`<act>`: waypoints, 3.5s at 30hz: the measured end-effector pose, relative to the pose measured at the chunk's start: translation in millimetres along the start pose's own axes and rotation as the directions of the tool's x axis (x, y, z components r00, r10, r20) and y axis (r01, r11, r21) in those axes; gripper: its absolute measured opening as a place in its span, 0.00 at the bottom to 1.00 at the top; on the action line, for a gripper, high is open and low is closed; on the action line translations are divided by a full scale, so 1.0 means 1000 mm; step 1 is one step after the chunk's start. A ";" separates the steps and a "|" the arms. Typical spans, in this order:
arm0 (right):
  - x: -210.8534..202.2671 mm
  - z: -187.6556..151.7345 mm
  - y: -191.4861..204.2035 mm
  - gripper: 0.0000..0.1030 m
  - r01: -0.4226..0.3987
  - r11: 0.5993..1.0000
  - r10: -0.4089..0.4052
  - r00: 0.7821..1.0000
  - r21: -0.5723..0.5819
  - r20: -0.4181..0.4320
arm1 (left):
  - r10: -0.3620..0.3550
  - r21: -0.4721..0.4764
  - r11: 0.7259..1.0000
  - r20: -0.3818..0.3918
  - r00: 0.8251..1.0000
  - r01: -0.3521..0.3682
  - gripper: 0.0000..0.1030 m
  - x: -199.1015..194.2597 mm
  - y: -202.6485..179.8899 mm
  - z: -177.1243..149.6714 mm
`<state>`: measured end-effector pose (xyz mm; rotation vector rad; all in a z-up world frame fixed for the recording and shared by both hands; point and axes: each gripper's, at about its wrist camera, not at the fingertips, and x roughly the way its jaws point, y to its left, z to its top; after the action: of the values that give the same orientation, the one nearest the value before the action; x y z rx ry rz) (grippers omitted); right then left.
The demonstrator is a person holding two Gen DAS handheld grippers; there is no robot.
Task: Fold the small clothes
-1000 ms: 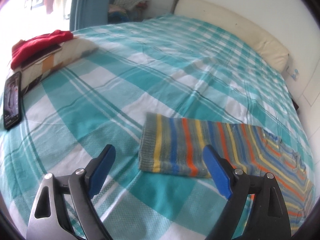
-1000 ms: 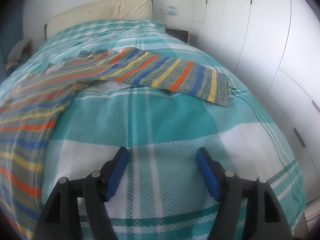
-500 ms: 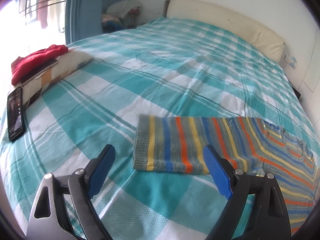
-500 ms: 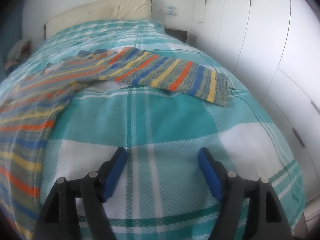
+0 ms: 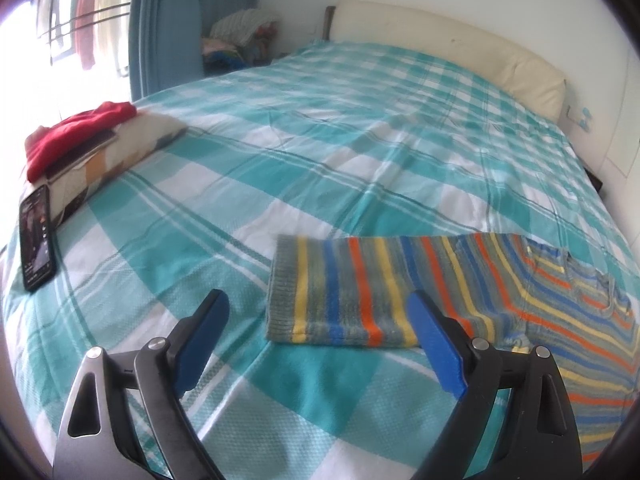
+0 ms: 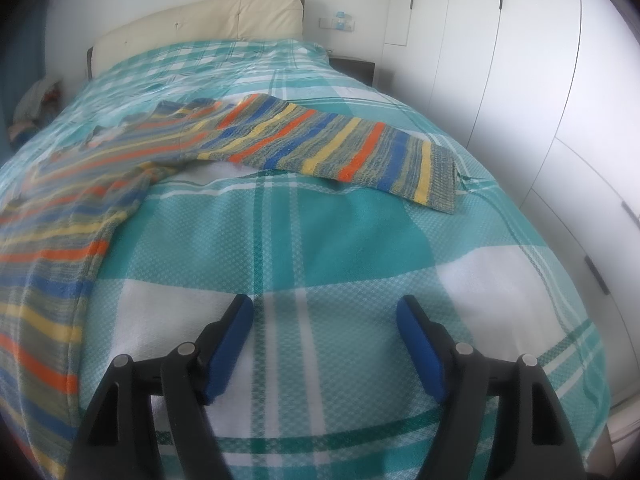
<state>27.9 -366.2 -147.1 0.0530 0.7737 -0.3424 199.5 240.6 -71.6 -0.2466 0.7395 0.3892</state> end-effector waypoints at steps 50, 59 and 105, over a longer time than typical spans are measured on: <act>0.002 0.000 -0.001 0.78 0.011 1.000 -0.011 1.000 0.002 0.003 | 0.047 0.191 0.980 0.065 0.997 -0.059 0.93 -0.010 -0.038 -0.015; -0.046 0.028 0.004 0.98 0.172 0.985 -0.172 0.985 -0.006 0.030 | 0.054 0.208 0.976 0.047 0.997 -0.063 0.95 -0.002 -0.045 -0.019; -0.115 0.064 0.056 0.98 0.369 0.913 -0.350 0.927 -0.175 0.132 | 0.057 0.215 0.974 0.051 0.997 -0.066 0.96 -0.005 -0.045 -0.020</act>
<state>13.0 -291.3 -25.7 -0.2958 0.7150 -0.6132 203.2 191.8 -78.6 -0.0091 0.7406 0.3683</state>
